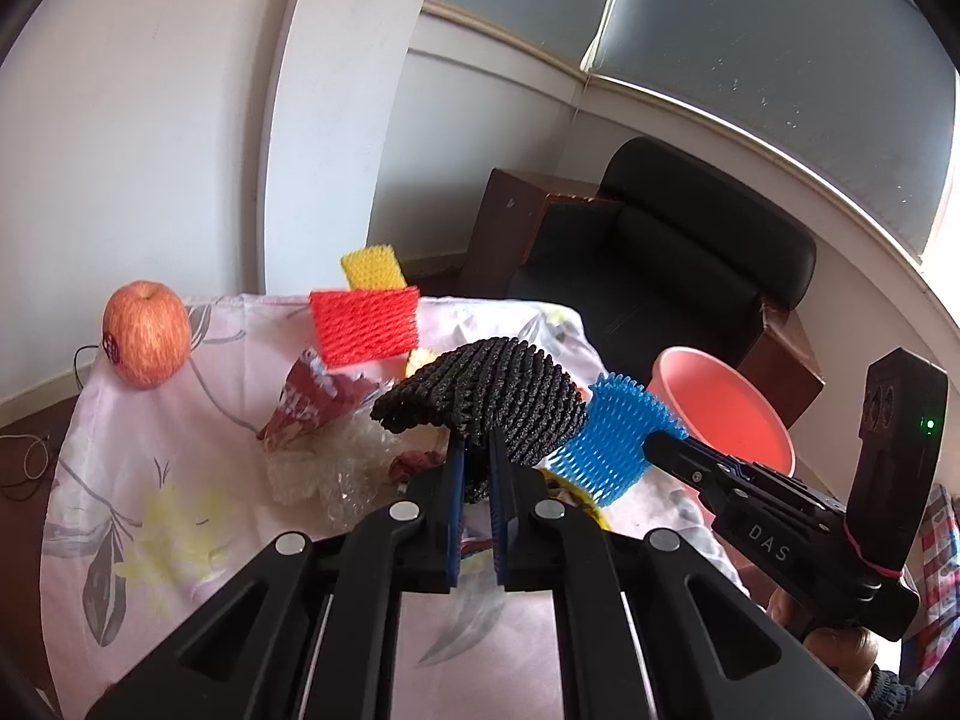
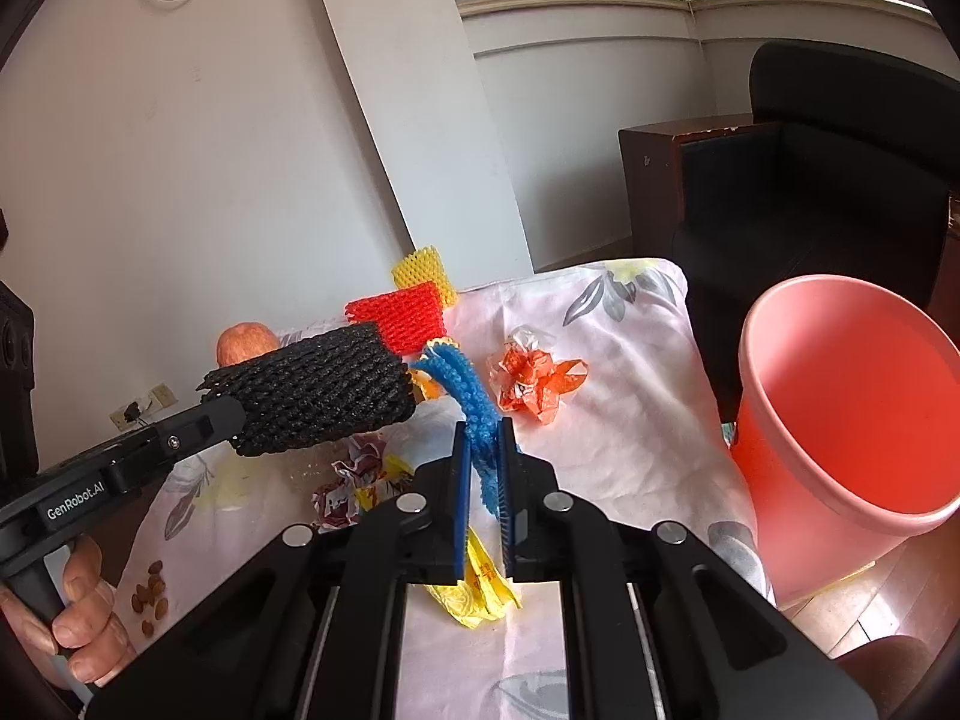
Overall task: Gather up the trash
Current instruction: 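Carry both sleeves over the pink bucket and open both tools to drop them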
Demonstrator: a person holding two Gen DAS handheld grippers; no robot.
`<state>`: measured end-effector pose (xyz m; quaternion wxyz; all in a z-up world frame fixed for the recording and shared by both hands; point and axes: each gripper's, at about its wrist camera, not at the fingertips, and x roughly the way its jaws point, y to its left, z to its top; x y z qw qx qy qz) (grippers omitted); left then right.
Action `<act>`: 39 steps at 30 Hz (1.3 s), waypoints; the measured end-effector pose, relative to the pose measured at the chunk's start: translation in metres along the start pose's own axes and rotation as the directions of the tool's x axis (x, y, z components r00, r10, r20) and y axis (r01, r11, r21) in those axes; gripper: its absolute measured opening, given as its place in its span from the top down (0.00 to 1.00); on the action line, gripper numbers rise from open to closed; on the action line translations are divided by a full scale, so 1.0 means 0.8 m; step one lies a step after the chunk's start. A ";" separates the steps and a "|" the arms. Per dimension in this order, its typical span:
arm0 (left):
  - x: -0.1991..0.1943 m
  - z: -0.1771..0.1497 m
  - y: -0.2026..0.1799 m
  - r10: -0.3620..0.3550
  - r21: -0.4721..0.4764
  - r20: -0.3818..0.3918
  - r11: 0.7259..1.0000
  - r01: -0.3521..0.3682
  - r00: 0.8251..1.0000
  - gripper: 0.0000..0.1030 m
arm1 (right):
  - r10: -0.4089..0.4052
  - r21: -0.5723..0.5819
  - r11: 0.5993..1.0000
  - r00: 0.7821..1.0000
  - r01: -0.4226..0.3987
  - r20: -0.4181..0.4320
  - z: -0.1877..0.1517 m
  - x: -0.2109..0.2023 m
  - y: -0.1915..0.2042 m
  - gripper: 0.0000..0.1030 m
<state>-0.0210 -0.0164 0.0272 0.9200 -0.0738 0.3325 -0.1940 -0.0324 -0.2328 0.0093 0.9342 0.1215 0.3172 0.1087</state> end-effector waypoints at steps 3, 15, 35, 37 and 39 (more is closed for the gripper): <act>-0.009 0.007 -0.013 -0.028 0.019 0.021 0.999 0.027 0.999 0.94 | -0.007 0.020 1.000 0.999 0.007 0.038 0.007 -0.019 -0.010 0.92; 0.019 0.031 -0.121 -0.152 0.135 0.012 0.980 0.149 0.988 0.94 | -0.179 0.164 0.974 0.972 0.154 0.153 0.027 -0.089 -0.112 0.92; 0.188 0.017 -0.292 -0.140 0.347 -0.194 0.916 0.201 0.971 0.94 | -0.351 0.363 0.882 0.933 0.300 0.081 -0.002 -0.079 -0.261 0.92; 0.201 0.015 -0.300 -0.124 0.359 -0.205 0.913 0.193 0.971 0.94 | -0.345 0.373 0.880 0.936 0.295 0.073 -0.003 -0.074 -0.265 0.92; 0.208 0.014 -0.300 -0.118 0.359 -0.217 0.913 0.191 0.969 0.94 | -0.342 0.374 0.880 0.937 0.294 0.067 -0.002 -0.068 -0.269 0.92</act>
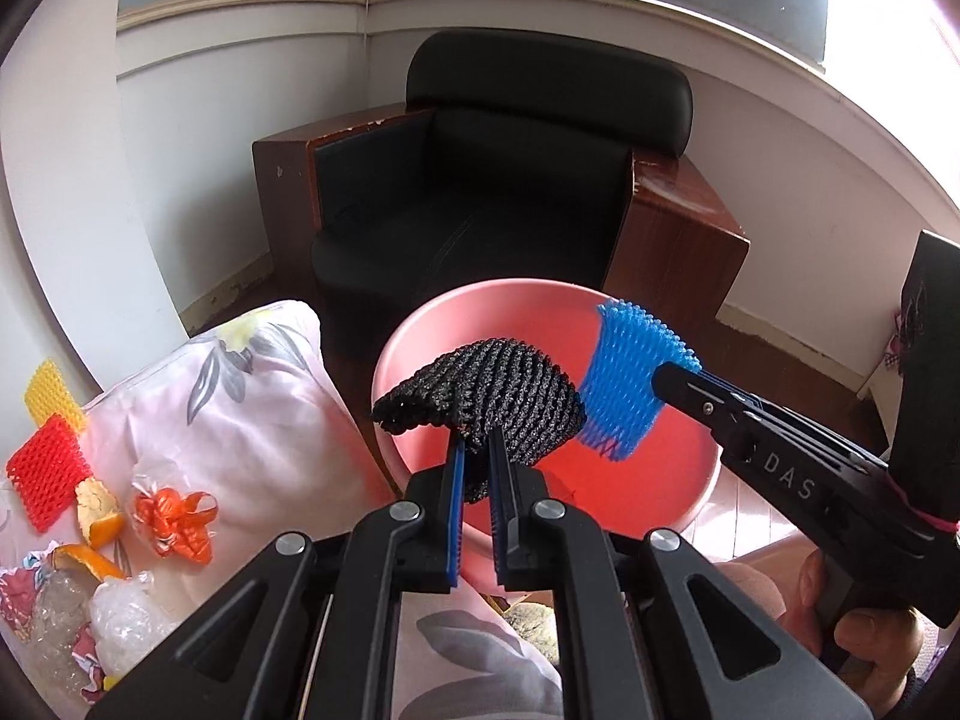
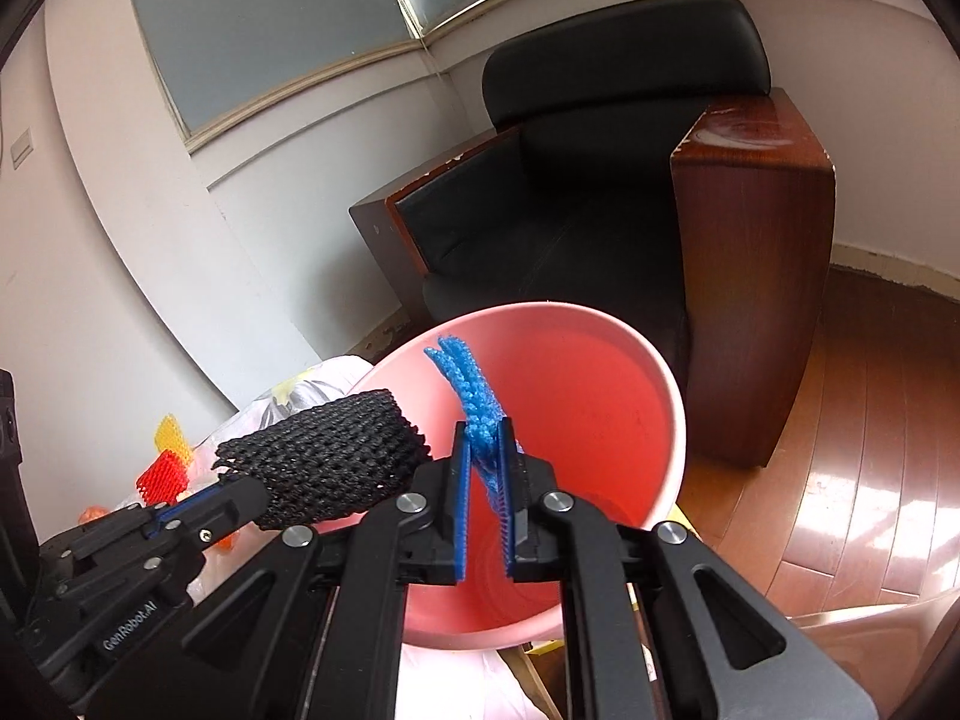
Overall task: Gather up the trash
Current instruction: 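Carry both sleeves over the pink bucket and open both tools to drop them, then withdraw both open tools from the bucket back over the table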
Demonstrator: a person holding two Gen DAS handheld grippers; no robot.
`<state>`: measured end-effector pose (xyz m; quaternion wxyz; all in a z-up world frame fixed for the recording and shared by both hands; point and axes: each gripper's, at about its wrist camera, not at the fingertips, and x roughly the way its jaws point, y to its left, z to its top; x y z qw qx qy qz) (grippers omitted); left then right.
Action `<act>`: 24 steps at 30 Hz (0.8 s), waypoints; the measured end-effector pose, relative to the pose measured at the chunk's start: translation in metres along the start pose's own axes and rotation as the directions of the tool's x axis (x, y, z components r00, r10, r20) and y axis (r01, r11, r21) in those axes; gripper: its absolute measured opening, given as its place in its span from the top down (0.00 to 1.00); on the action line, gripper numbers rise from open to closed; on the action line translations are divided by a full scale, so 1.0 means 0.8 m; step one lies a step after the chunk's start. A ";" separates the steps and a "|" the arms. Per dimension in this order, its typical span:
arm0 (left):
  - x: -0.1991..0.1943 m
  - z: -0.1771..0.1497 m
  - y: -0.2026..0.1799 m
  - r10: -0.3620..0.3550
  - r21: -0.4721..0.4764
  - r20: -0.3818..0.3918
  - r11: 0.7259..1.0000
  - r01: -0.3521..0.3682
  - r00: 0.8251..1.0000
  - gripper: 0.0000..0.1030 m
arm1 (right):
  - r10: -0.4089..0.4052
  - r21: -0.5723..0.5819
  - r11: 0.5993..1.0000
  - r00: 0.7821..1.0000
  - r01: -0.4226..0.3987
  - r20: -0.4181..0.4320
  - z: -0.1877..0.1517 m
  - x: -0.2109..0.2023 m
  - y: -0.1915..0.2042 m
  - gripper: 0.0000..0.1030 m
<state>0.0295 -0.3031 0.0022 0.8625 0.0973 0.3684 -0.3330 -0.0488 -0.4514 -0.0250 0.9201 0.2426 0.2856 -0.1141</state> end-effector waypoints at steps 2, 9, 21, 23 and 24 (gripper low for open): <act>0.009 0.001 -0.002 0.002 -0.001 -0.013 1.000 -0.002 1.000 0.94 | -0.009 -0.009 1.000 1.000 0.009 -0.005 0.000 0.004 0.001 0.92; 0.019 -0.003 0.007 0.003 -0.006 -0.046 1.000 -0.003 0.999 0.93 | -0.013 0.009 1.000 1.000 0.013 -0.017 0.004 0.014 -0.001 0.92; 0.005 0.001 0.032 -0.001 -0.072 -0.007 0.997 0.000 1.000 0.73 | -0.007 -0.027 1.000 0.998 0.005 -0.058 0.010 0.025 0.017 0.76; 0.002 0.000 0.036 0.002 -0.085 -0.003 0.996 -0.002 1.000 0.73 | 0.001 -0.019 1.000 0.998 -0.002 -0.056 0.009 0.025 0.017 0.70; 0.000 -0.001 0.038 0.006 -0.090 -0.003 0.996 -0.006 1.000 0.72 | 0.005 -0.016 1.000 0.998 -0.006 -0.058 0.008 0.025 0.017 0.69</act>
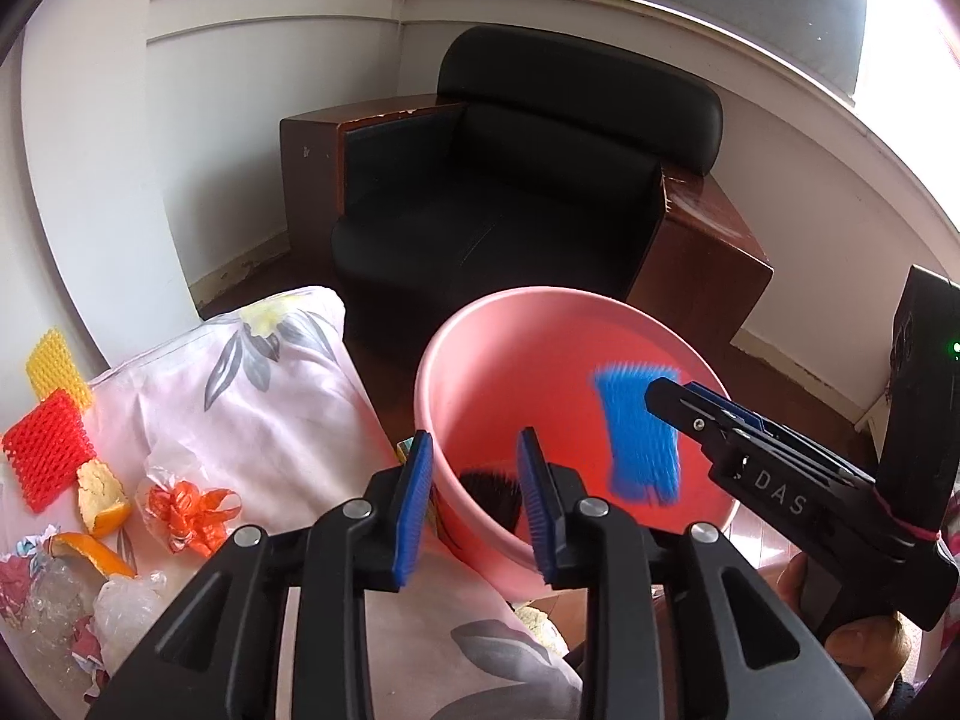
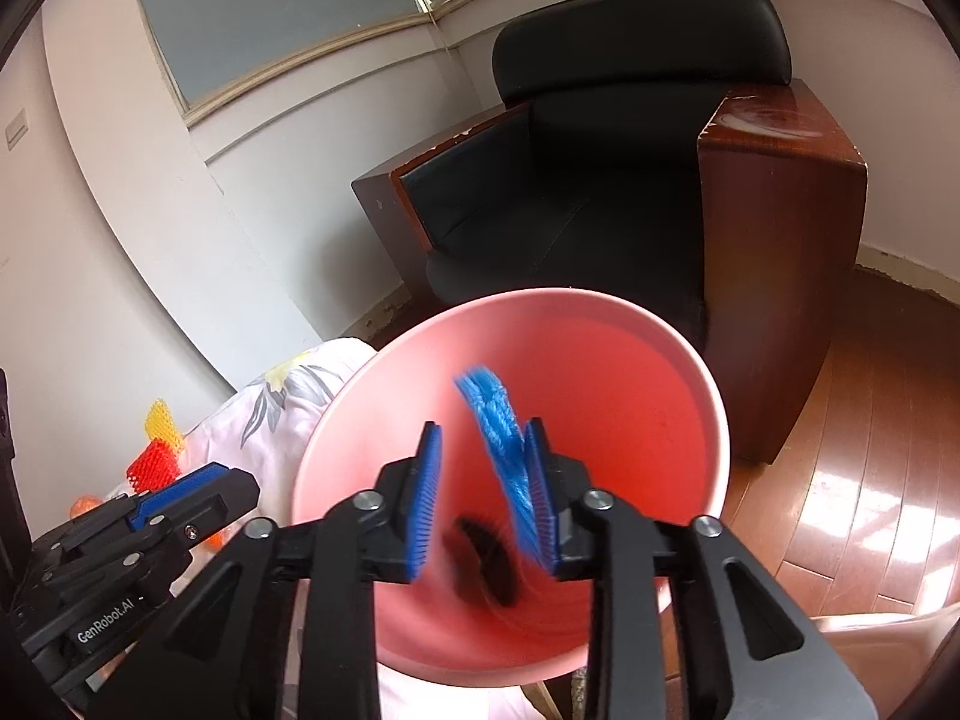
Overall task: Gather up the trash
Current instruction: 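Withdraw both open tools from the bucket back over the table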
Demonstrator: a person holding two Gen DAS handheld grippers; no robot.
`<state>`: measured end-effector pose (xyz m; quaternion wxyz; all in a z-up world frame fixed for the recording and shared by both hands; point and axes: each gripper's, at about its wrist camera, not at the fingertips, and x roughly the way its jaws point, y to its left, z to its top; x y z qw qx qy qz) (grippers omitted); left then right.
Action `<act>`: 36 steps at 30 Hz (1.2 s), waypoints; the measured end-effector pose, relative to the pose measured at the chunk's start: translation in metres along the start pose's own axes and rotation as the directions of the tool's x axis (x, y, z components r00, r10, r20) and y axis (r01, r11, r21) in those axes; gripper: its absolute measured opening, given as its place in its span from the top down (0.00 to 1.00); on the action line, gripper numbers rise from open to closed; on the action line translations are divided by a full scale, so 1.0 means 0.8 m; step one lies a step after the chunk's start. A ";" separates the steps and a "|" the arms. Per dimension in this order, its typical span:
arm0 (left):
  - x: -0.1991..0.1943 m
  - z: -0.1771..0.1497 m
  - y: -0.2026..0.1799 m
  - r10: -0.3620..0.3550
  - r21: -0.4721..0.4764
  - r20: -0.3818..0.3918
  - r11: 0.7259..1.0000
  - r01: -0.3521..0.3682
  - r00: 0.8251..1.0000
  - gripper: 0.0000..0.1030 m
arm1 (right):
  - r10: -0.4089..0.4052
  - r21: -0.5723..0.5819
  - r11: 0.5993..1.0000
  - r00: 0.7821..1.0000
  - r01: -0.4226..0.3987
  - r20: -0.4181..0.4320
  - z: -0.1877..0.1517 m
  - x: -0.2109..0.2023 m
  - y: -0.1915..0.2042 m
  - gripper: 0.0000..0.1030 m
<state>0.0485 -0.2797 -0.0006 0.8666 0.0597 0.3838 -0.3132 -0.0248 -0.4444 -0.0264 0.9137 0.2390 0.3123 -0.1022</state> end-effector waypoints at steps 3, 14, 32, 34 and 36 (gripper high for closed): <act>-0.006 -0.001 0.003 0.008 -0.010 -0.001 1.000 -0.008 1.000 0.72 | 0.010 0.001 1.000 1.000 -0.010 0.000 -0.003 -0.004 0.003 0.69; -0.048 -0.013 -0.002 0.044 -0.024 0.035 0.999 -0.043 0.998 0.64 | 0.074 -0.046 0.996 0.997 -0.073 0.024 -0.016 -0.038 0.026 0.66; -0.119 -0.056 0.053 0.122 -0.119 0.064 0.986 -0.114 0.990 0.57 | 0.183 -0.075 0.980 0.982 -0.185 -0.038 -0.065 -0.069 0.094 0.58; -0.128 -0.063 0.065 0.133 -0.139 0.065 0.983 -0.123 0.989 0.57 | 0.189 -0.073 0.979 0.981 -0.192 -0.047 -0.070 -0.071 0.101 0.58; -0.137 -0.072 0.075 0.145 -0.154 0.071 0.979 -0.133 0.987 0.57 | 0.188 -0.079 0.978 0.981 -0.191 -0.050 -0.075 -0.073 0.108 0.58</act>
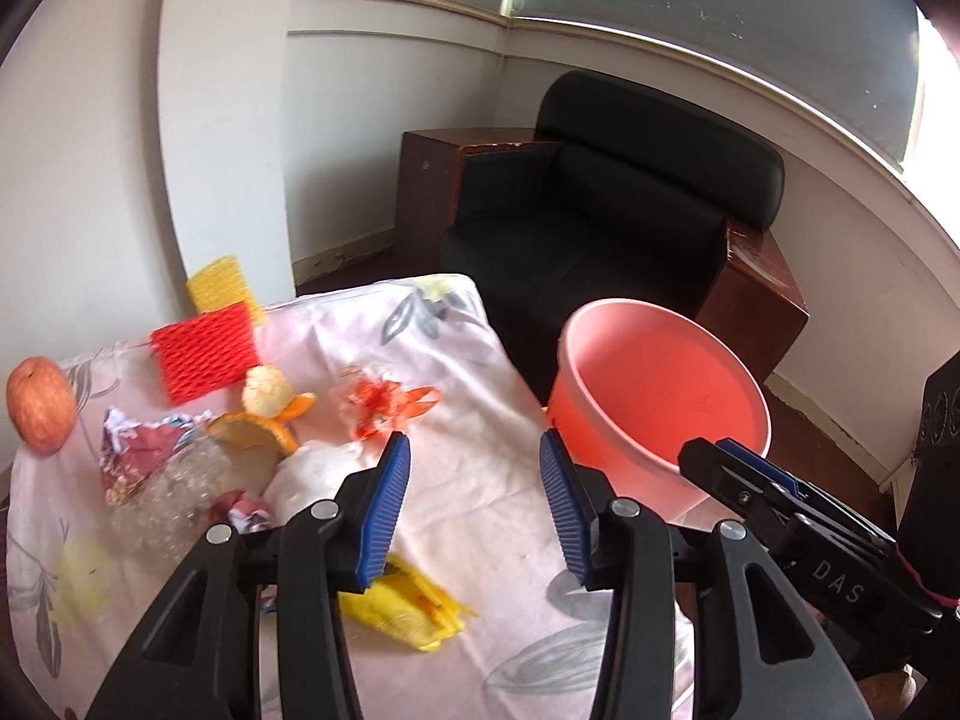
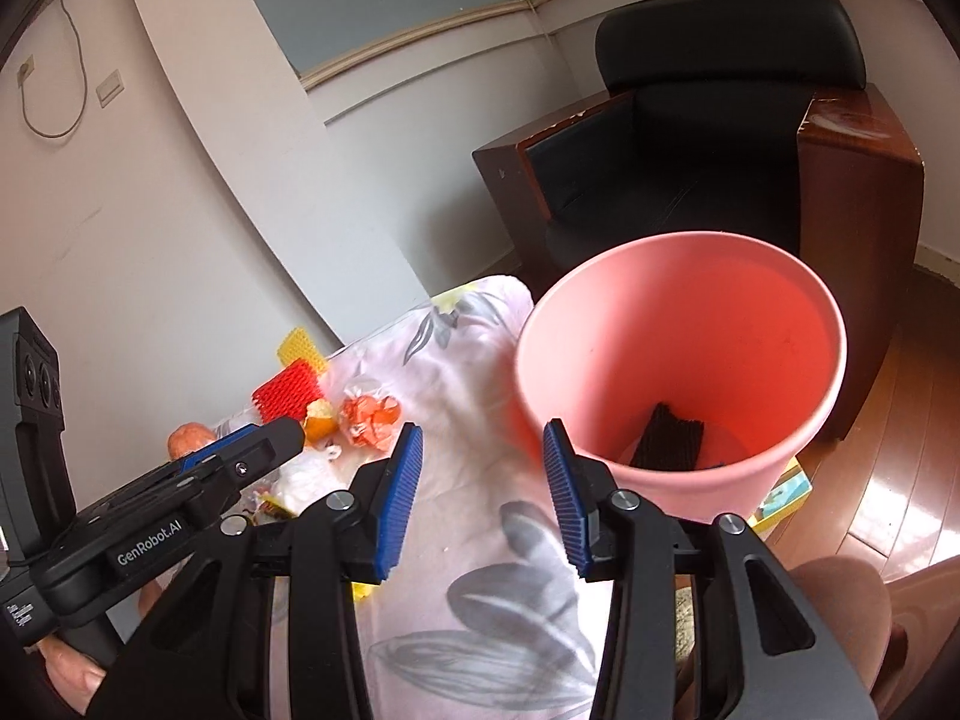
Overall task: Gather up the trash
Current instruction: 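Withdraw both open tools from the bucket back over the table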
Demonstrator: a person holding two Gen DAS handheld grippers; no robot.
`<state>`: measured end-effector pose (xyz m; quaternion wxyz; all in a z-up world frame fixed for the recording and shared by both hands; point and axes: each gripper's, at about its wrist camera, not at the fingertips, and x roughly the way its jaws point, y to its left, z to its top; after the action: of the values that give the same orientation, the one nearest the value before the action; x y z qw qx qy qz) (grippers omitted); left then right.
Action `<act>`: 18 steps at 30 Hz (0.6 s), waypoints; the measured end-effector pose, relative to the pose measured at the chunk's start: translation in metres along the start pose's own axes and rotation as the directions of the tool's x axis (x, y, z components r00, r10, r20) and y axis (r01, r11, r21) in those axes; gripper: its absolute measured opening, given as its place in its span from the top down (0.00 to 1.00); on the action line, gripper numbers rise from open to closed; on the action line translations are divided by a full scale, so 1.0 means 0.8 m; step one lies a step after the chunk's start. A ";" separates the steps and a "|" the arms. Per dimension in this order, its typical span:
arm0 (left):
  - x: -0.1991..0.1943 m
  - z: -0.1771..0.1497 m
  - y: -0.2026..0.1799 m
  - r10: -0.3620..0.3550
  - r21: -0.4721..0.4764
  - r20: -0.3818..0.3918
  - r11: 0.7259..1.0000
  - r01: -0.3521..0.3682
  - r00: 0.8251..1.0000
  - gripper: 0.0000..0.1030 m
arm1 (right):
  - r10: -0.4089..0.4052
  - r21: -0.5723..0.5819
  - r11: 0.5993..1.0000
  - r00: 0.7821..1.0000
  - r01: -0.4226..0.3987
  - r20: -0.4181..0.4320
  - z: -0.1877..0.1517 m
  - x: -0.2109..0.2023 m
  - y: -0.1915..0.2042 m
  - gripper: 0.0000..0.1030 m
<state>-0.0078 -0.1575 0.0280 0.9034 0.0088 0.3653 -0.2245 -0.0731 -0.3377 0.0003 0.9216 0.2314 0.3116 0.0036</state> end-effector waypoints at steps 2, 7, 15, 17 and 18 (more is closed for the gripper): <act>-0.006 -0.005 0.012 0.007 -0.012 0.005 1.000 -0.006 1.000 0.57 | -0.006 -0.005 1.000 1.000 0.006 -0.002 -0.006 -0.002 0.006 0.58; -0.023 -0.022 0.040 0.042 -0.046 0.015 0.998 -0.041 0.999 0.57 | -0.016 -0.010 1.000 1.000 0.016 -0.002 -0.021 -0.008 0.018 0.58; -0.042 -0.056 0.072 0.122 -0.078 0.018 0.990 -0.120 0.992 0.57 | -0.034 -0.071 0.997 0.999 0.033 -0.013 -0.040 -0.012 0.039 0.58; -0.045 -0.062 0.084 0.135 -0.106 0.007 0.985 -0.133 0.991 0.57 | -0.022 -0.074 0.997 0.999 0.020 -0.026 -0.043 -0.011 0.043 0.58; -0.045 -0.064 0.091 0.139 -0.124 0.002 0.983 -0.138 0.990 0.57 | -0.015 -0.079 0.997 0.999 0.012 -0.033 -0.044 -0.010 0.046 0.58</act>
<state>-0.0342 -0.0685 0.0038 0.9175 -0.0231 0.3724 -0.1379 -0.0949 -0.2912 -0.0042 0.9247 0.1925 0.3283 0.0136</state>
